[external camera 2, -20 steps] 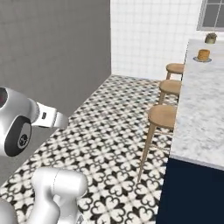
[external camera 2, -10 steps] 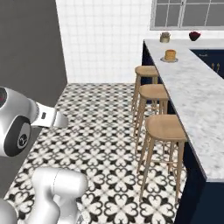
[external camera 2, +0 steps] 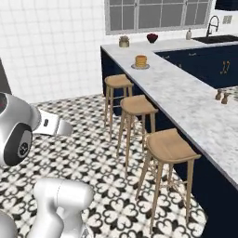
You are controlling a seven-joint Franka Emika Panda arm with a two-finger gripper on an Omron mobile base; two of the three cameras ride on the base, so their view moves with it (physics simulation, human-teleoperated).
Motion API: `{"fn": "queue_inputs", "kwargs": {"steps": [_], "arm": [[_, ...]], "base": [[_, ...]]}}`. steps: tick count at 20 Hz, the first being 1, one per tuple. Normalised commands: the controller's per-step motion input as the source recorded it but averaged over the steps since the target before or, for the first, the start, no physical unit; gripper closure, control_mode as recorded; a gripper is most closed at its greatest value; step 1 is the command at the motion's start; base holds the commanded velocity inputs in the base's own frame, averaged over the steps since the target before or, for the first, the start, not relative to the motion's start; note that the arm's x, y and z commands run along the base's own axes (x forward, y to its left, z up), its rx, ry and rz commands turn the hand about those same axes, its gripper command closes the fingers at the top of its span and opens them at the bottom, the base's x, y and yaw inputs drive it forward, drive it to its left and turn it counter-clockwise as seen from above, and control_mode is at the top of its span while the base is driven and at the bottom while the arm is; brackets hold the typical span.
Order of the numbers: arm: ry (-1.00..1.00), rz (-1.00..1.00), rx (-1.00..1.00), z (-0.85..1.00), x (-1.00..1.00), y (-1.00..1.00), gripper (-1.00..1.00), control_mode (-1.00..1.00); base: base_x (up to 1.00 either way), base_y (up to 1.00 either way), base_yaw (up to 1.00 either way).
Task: Take the strawberry from the fridge and place it on top of the pancake, located on the dining counter.
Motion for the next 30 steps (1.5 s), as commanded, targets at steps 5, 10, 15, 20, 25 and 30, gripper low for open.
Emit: {"fn": "queue_inputs", "kwargs": {"steps": [5,10,15,20,25,30], "arm": [[0.00,0.00,0.00,0.00,0.00,0.00,1.00,1.00],[0.00,0.00,0.00,0.00,0.00,0.00,1.00,1.00],[0.00,0.00,0.00,0.00,0.00,0.00,1.00,1.00],[0.00,0.00,0.00,0.00,0.00,0.00,1.00,1.00],[0.00,0.00,0.00,0.00,0.00,0.00,1.00,1.00],[0.00,0.00,0.00,0.00,0.00,0.00,1.00,1.00]], "base": [[1.00,0.90,-0.56],[1.00,0.86,-0.59],[0.73,0.98,-0.54],[0.51,0.98,-0.58],[0.51,1.00,-0.53],[0.34,1.00,-0.42]]}}
